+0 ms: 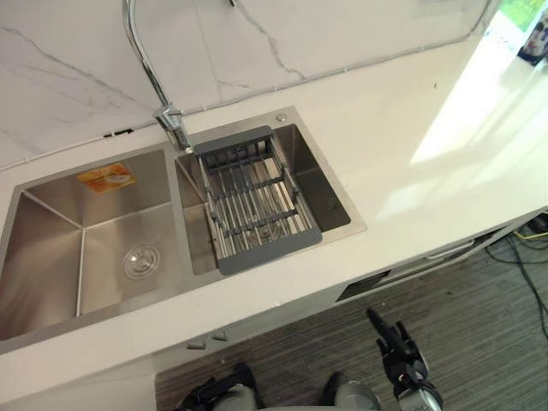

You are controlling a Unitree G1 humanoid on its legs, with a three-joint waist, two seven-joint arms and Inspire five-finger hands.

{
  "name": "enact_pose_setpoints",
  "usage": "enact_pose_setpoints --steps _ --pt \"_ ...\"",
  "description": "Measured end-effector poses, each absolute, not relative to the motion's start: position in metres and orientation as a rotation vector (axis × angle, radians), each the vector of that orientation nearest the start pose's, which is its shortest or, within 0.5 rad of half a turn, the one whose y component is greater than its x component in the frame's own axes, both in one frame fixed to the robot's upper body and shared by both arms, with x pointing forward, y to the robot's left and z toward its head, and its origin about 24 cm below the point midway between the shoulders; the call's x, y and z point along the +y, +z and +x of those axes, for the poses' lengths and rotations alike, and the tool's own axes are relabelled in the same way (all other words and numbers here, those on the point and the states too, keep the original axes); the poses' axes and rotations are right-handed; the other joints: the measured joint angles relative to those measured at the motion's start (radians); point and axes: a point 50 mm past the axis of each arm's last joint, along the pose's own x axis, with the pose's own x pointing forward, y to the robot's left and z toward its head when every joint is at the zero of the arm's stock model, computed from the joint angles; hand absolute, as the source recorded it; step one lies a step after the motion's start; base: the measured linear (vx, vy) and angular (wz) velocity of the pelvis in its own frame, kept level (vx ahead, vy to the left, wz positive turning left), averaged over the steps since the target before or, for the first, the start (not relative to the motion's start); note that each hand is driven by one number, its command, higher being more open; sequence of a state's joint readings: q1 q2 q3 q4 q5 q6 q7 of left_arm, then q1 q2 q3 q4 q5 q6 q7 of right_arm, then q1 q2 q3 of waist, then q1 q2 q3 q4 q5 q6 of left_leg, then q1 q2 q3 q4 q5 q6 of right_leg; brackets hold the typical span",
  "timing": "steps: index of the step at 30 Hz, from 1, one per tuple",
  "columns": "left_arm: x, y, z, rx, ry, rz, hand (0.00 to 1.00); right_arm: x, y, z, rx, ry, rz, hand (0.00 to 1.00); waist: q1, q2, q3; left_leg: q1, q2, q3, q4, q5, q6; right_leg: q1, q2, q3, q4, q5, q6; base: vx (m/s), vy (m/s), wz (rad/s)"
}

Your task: Walk over to the sink, pick up the cup, carry it to the dishwasher, place the cup inside the dishwasher, then close the dishwasher door

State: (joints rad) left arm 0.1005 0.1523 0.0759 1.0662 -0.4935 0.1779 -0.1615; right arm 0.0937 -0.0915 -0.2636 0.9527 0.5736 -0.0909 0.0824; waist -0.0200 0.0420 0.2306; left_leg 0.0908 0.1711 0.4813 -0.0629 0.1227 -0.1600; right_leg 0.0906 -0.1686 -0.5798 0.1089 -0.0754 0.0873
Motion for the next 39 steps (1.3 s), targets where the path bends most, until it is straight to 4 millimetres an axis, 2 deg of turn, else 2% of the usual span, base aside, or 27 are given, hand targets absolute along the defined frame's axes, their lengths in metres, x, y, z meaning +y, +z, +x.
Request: enact_pose_setpoints --steps 4,7,8,9,11,13,15,17,19,20,21,22,23,24,25,26,29,31,32,33,35,39 --pt "0.205 -0.166 0.071 1.232 0.287 -0.484 1.00 -0.211 -0.152 0.105 0.922 -0.458 0.481 1.00 0.001 -0.005 -0.002 0.019 -0.001 0.006 -0.004 -0.001 0.001 0.030 0.011 0.003 -0.042 0.027 0.001 -0.04 0.014 -0.04" --pt "0.205 -0.167 0.067 1.247 0.322 -0.507 1.00 -0.206 -0.154 0.106 0.970 -0.394 0.417 1.00 0.003 -0.010 -0.013 0.028 0.000 0.021 -0.002 -0.013 0.022 0.043 0.017 0.004 -0.061 0.041 -0.001 -0.07 0.039 -0.03" --pt "0.206 -0.167 0.066 1.244 0.335 -0.514 1.00 -0.205 -0.155 0.105 0.994 -0.370 0.390 1.00 0.007 -0.016 -0.013 0.017 0.005 0.021 0.036 -0.033 0.055 0.045 0.013 0.004 -0.063 0.043 -0.001 -0.09 0.068 0.00" --pt "0.206 -0.167 0.067 1.240 0.342 -0.518 1.00 -0.205 -0.156 0.105 1.006 -0.362 0.377 1.00 0.009 -0.019 -0.014 0.002 0.011 0.020 0.076 -0.054 0.074 0.046 0.010 0.004 -0.062 0.043 -0.001 -0.07 0.061 -0.01" --pt "0.208 -0.165 0.073 1.208 0.350 -0.516 1.00 -0.206 -0.157 0.105 1.047 -0.325 0.313 1.00 0.016 -0.015 -0.019 -0.089 0.060 0.043 0.314 -0.173 0.102 0.049 0.001 0.000 -0.051 0.038 0.011 -0.06 0.093 0.06" --pt "0.211 -0.164 0.074 1.206 0.354 -0.509 1.00 -0.207 -0.158 0.104 1.077 -0.313 0.280 1.00 0.022 -0.017 -0.022 -0.107 0.082 0.065 0.380 -0.220 0.116 0.053 -0.011 -0.001 -0.021 0.027 0.028 -0.04 0.174 0.10" --pt "0.212 -0.165 0.072 1.215 0.353 -0.509 1.00 -0.207 -0.159 0.102 1.089 -0.330 0.273 1.00 0.032 -0.029 -0.034 -0.099 0.038 0.066 0.348 -0.223 0.128 0.040 -0.057 -0.003 0.015 0.017 0.044 -0.01 0.221 0.14" --pt "0.214 -0.164 0.070 1.235 0.331 -0.484 1.00 -0.209 -0.159 0.101 1.098 -0.356 0.273 1.00 0.034 -0.049 -0.045 -0.090 -0.021 0.062 0.294 -0.213 0.143 0.016 -0.114 -0.009 0.063 0.002 0.065 0.03 0.191 0.28" --pt "0.219 -0.164 0.070 1.253 0.292 -0.419 1.00 -0.211 -0.160 0.099 1.103 -0.417 0.304 1.00 0.034 -0.077 -0.051 -0.071 -0.100 0.036 0.235 -0.208 0.170 0.012 -0.189 -0.033 0.131 -0.015 0.091 0.06 0.179 0.48" --pt "0.220 -0.164 0.070 1.255 0.287 -0.412 1.00 -0.212 -0.160 0.097 1.106 -0.433 0.314 1.00 0.035 -0.083 -0.054 -0.069 -0.118 0.027 0.223 -0.208 0.174 0.013 -0.208 -0.039 0.154 -0.018 0.095 0.13 0.177 0.61" --pt "0.220 -0.164 0.069 1.262 0.287 -0.410 1.00 -0.215 -0.161 0.095 1.107 -0.458 0.324 1.00 0.032 -0.086 -0.057 -0.063 -0.146 -0.001 0.200 -0.209 0.182 0.006 -0.247 -0.059 0.222 -0.016 0.085 0.12 0.139 0.57" --pt "0.220 -0.164 0.069 1.265 0.284 -0.405 1.00 -0.215 -0.160 0.095 1.106 -0.461 0.321 1.00 0.031 -0.086 -0.057 -0.061 -0.151 -0.016 0.195 -0.209 0.187 -0.003 -0.260 -0.059 0.262 -0.012 0.057 0.15 0.150 0.75" --pt "0.220 -0.164 0.069 1.263 0.290 -0.416 1.00 -0.217 -0.160 0.096 1.103 -0.462 0.315 1.00 0.034 -0.085 -0.057 -0.057 -0.155 -0.047 0.185 -0.207 0.195 -0.031 -0.278 -0.037 0.352 0.009 0.004 0.10 0.088 0.63" --pt "0.220 -0.164 0.068 1.262 0.296 -0.423 1.00 -0.217 -0.160 0.097 1.101 -0.463 0.315 1.00 0.034 -0.084 -0.057 -0.054 -0.155 -0.066 0.181 -0.206 0.197 -0.046 -0.282 -0.009 0.398 0.028 -0.024 0.19 0.077 1.01" --pt "0.222 -0.163 0.068 1.259 0.311 -0.439 1.00 -0.217 -0.159 0.098 1.087 -0.474 0.327 1.00 0.030 -0.079 -0.051 -0.043 -0.147 -0.126 0.181 -0.196 0.208 -0.079 -0.264 0.080 0.476 0.006 -0.029 0.17 0.022 1.14" --pt "0.223 -0.163 0.069 1.258 0.314 -0.442 1.00 -0.213 -0.161 0.097 1.093 -0.473 0.340 1.00 0.030 -0.083 -0.050 -0.042 -0.142 -0.169 0.180 -0.196 0.209 -0.081 -0.222 0.123 0.475 -0.042 -0.012 0.18 -0.009 1.26" --pt "0.223 -0.163 0.070 1.258 0.309 -0.440 1.00 -0.200 -0.165 0.089 1.131 -0.468 0.368 1.00 0.033 -0.083 -0.049 -0.029 -0.140 -0.265 0.173 -0.194 0.197 -0.121 -0.105 0.269 0.385 -0.102 0.015 0.17 -0.075 1.05" --pt "0.224 -0.163 0.069 1.269 0.302 -0.426 1.00 -0.198 -0.165 0.090 1.134 -0.471 0.378 1.00 0.032 -0.093 -0.045 -0.002 -0.155 -0.284 0.173 -0.198 0.181 -0.131 -0.090 0.310 0.318 -0.077 0.010 0.18 -0.166 0.49" --pt "0.228 -0.162 0.070 1.265 0.303 -0.420 1.00 -0.194 -0.168 0.085 1.170 -0.470 0.388 1.00 0.036 -0.117 -0.042 0.018 -0.173 -0.291 0.171 -0.207 0.166 -0.124 -0.095 0.302 0.263 -0.013 0.017 0.13 -0.194 0.22" --pt "0.227 -0.163 0.069 1.268 0.304 -0.423 1.00 -0.195 -0.168 0.083 1.182 -0.467 0.382 1.00 0.037 -0.115 -0.044 0.023 -0.170 -0.291 0.170 -0.210 0.160 -0.107 -0.090 0.307 0.242 -0.027 0.031 0.10 -0.174 -0.06" --pt "0.222 -0.165 0.068 1.286 0.296 -0.432 1.00 -0.197 -0.168 0.083 1.202 -0.447 0.371 1.00 0.032 -0.094 -0.050 0.016 -0.134 -0.284 0.148 -0.202 0.132 -0.068 -0.036 0.299 0.117 -0.014 0.021 0.09 -0.187 -0.20" --pt "0.223 -0.165 0.066 1.300 0.292 -0.428 1.00 -0.199 -0.170 0.074 1.248 -0.471 0.391 1.00 0.032 -0.093 -0.050 0.072 -0.096 -0.282 0.082 -0.181 0.101 -0.006 0.019 0.282 0.037 0.004 0.004 0.07 -0.145 -0.04"
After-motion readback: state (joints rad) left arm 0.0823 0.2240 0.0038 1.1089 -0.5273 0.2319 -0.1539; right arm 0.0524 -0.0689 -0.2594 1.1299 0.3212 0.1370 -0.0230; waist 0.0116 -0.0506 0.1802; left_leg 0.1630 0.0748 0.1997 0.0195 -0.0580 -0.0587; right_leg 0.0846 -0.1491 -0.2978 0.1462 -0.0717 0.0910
